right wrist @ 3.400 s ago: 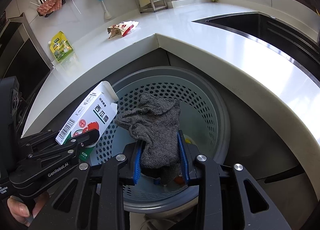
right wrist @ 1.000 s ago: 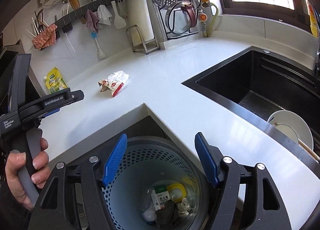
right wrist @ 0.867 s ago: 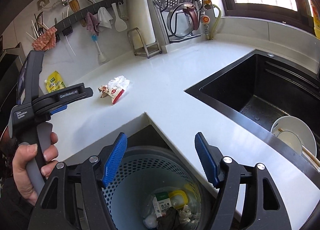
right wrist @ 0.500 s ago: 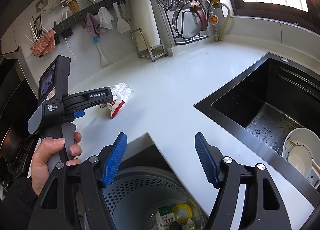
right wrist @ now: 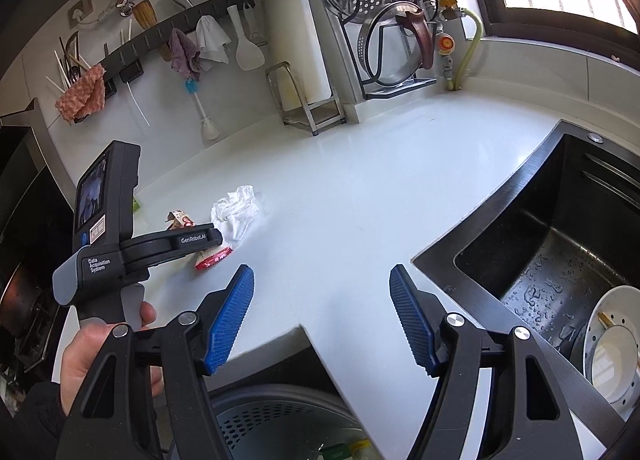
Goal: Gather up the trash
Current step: 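Raise both open tools out of the bin toward the wrapper and tissue, then grasp the red-printed snack wrapper with the left tool while the right tool grasps the tissue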
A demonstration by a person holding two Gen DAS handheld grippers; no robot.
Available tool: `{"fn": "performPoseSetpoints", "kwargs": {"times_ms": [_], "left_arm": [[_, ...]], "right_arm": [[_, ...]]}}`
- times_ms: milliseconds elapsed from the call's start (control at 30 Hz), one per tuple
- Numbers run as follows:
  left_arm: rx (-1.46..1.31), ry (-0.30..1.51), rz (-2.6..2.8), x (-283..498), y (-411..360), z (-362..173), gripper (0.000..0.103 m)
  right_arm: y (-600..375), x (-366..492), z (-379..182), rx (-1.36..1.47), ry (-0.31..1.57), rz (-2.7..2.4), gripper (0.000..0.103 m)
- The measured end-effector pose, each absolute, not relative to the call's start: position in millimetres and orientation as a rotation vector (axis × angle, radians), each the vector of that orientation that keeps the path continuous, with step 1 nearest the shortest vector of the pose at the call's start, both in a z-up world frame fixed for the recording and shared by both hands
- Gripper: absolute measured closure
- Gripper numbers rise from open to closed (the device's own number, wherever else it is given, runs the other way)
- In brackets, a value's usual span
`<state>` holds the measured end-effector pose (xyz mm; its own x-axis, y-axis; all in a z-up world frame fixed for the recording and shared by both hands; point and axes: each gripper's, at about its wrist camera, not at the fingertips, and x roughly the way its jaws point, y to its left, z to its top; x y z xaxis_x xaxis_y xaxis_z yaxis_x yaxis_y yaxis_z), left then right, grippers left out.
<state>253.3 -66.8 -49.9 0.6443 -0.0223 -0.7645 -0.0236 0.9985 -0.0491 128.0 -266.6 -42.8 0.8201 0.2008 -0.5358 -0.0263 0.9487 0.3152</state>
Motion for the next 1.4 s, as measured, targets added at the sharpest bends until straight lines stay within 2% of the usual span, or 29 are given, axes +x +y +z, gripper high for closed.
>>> {"fn": "performPoseSetpoints", "kwargs": {"times_ms": [133, 500, 600, 1300, 1367, 1400], "left_arm": [[-0.052, 0.866, -0.01, 247.1, -50.9, -48.8, 0.072], [-0.094, 0.867, -0.015, 239.3, -0.4, -48.6, 0.073], [-0.101, 0.865, -0.017, 239.7, 10.5, -47.4, 0.078], [-0.092, 0.76, -0.015, 213.0, 61.3, -22.5, 0.08], [-0.096, 0.759, -0.022, 209.0, 65.0, -22.1, 0.08], [-0.098, 0.76, -0.024, 207.3, 66.6, -22.2, 0.08]], "right_arm": [[-252.6, 146.3, -41.1, 0.281, 0.612, 0.155, 0.035], [-205.1, 195.0, -46.3, 0.225, 0.686, 0.243, 0.035], [-191.5, 207.4, -46.8, 0.207, 0.705, 0.259, 0.035], [-123.6, 298.2, -61.7, 0.072, 0.854, 0.19, 0.034], [-122.6, 301.8, -63.6, 0.072, 0.869, 0.183, 0.036], [-121.8, 303.7, -65.1, 0.072, 0.881, 0.188, 0.045]]}}
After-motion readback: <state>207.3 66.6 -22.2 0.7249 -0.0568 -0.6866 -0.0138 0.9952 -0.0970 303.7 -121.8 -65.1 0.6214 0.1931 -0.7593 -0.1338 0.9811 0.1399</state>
